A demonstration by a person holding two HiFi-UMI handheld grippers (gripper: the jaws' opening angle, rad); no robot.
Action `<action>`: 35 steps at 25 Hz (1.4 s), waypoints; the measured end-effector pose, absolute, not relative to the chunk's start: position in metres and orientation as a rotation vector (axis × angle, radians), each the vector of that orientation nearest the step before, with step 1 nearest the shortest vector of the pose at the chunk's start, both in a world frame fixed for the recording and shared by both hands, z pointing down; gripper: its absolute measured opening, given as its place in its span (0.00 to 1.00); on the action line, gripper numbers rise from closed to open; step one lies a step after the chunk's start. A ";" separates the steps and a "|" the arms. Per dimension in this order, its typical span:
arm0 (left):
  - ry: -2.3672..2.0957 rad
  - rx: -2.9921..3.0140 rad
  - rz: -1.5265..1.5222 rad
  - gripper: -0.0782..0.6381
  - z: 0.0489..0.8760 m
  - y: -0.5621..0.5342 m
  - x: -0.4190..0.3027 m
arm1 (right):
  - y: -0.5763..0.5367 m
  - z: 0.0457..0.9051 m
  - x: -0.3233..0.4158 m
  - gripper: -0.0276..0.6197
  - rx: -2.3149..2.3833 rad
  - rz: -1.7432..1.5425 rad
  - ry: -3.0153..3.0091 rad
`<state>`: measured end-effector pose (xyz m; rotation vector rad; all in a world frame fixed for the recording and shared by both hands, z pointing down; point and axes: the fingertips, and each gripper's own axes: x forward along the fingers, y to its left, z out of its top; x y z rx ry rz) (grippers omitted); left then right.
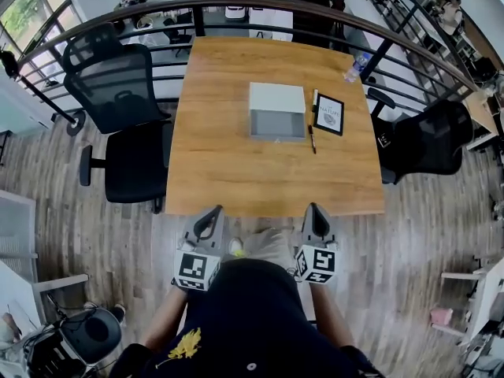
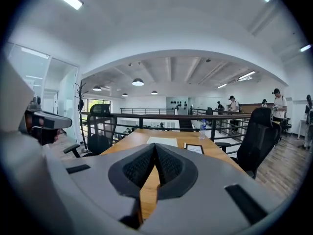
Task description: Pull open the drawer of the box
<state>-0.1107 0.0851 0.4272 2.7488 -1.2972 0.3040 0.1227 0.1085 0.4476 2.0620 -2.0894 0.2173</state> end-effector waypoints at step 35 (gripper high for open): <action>-1.216 2.801 0.296 0.13 0.410 0.055 -0.126 | 0.080 0.378 0.141 0.04 2.123 0.160 -2.130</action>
